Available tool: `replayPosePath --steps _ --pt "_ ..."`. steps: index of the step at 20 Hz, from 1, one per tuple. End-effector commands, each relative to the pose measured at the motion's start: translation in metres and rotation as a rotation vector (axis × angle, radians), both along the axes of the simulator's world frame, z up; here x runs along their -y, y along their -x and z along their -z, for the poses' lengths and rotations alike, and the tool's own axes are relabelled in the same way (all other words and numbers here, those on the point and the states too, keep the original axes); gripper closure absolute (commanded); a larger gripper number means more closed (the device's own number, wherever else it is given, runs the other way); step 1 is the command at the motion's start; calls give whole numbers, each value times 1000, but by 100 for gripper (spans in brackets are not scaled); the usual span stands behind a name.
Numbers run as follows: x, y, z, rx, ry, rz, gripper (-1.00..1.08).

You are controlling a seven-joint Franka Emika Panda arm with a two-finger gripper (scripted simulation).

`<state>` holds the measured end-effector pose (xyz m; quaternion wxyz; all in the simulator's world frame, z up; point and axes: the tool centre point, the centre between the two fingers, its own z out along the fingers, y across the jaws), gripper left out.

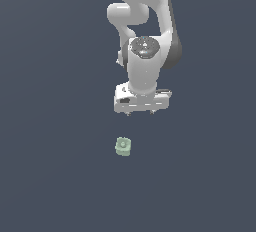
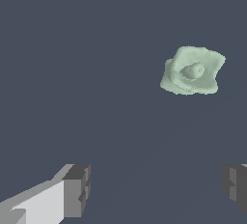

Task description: Pick up the object and move it to a goal position.

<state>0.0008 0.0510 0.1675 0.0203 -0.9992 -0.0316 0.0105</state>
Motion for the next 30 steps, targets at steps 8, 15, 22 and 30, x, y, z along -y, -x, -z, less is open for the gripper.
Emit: replayPosePath --steps 8,15,22,30 --pt "1 -1 -3 14 17 -40 -92" --pt "1 -1 -4 18 23 -50 -92" --pt "3 -5 -1 19 25 -98 -92" --pt "8 -15 6 21 28 -231 -92"
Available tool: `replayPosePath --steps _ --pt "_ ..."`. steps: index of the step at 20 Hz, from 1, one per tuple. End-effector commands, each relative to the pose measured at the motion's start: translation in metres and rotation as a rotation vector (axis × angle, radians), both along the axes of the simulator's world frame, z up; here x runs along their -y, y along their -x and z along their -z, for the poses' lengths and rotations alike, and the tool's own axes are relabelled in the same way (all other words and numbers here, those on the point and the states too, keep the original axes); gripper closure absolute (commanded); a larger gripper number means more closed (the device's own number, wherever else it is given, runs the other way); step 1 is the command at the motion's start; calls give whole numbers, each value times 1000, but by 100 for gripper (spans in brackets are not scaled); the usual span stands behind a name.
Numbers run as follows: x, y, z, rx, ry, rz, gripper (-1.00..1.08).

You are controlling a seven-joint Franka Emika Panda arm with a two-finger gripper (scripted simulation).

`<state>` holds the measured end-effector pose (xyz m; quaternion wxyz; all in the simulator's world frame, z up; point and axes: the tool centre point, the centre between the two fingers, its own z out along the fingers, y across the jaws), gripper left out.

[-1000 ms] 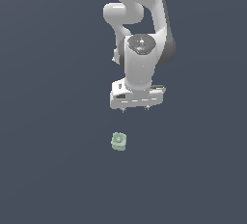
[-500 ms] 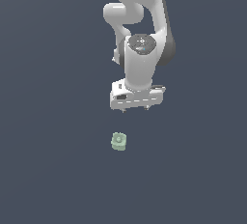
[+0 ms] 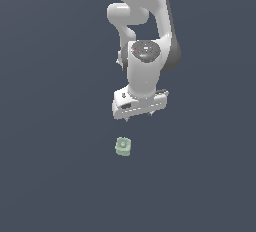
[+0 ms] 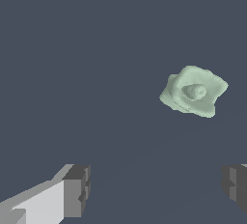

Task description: Pick up the object and move it to a goal position.

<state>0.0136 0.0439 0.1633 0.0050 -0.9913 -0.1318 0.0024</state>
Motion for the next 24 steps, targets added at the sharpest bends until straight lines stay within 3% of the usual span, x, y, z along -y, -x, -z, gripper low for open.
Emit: replayPosePath --steps 1,24 --pt "2 -4 3 0 2 -53 -92" --pt "32 -47 39 1 9 -650 -92"
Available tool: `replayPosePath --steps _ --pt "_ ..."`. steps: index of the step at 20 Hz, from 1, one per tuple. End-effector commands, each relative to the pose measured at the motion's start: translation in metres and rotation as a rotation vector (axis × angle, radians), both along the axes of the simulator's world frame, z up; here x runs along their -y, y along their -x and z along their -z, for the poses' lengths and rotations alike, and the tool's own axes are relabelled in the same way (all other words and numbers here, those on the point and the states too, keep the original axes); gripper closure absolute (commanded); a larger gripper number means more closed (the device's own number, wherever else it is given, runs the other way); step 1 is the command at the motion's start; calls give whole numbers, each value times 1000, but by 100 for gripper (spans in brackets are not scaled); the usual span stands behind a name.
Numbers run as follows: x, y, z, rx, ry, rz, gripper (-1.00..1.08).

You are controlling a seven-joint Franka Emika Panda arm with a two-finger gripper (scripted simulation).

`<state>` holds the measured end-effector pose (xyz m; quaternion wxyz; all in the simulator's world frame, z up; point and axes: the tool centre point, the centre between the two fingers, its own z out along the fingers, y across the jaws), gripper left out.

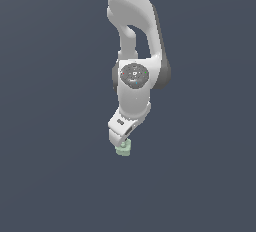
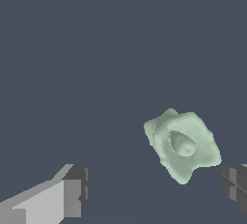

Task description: Pick up the object and move it to a goal position.

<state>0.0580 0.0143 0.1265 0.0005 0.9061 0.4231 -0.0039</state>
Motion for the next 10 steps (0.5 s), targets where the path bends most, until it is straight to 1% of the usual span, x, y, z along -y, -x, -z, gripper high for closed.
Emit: replayPosePath --steps 1,10 --pt "4 -4 4 0 0 -66 -92" --pt "18 -19 19 2 -2 -294 -92"
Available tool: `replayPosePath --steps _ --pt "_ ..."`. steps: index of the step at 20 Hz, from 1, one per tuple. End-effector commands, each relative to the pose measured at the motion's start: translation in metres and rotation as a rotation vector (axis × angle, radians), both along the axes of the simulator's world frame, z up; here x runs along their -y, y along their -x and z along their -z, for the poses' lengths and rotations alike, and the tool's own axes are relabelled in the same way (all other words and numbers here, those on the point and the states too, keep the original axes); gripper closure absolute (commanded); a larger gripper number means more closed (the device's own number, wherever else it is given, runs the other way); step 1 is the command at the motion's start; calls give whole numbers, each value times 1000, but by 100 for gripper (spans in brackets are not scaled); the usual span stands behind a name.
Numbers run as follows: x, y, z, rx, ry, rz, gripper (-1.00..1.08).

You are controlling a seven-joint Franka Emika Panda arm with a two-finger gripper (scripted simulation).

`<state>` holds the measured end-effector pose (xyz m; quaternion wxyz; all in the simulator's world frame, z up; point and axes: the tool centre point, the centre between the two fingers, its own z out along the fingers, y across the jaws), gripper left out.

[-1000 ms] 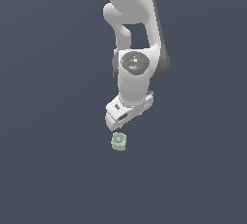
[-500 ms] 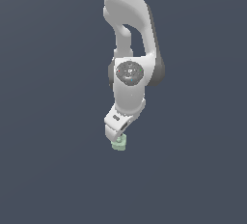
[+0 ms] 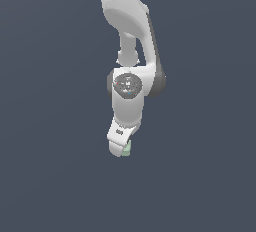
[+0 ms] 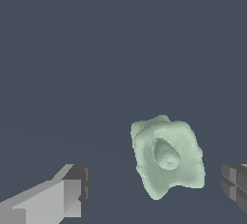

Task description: Pick up the object and move it to a goal position.

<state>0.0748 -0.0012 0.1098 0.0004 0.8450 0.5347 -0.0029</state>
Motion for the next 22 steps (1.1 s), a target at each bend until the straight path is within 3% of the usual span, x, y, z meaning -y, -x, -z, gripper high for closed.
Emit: replayPosePath --steps 1,11,22 --pt "4 -4 4 1 -1 -63 -92" --pt "16 -14 16 3 -4 -229 -92" --pt "19 -16 20 4 -4 -265 -92"
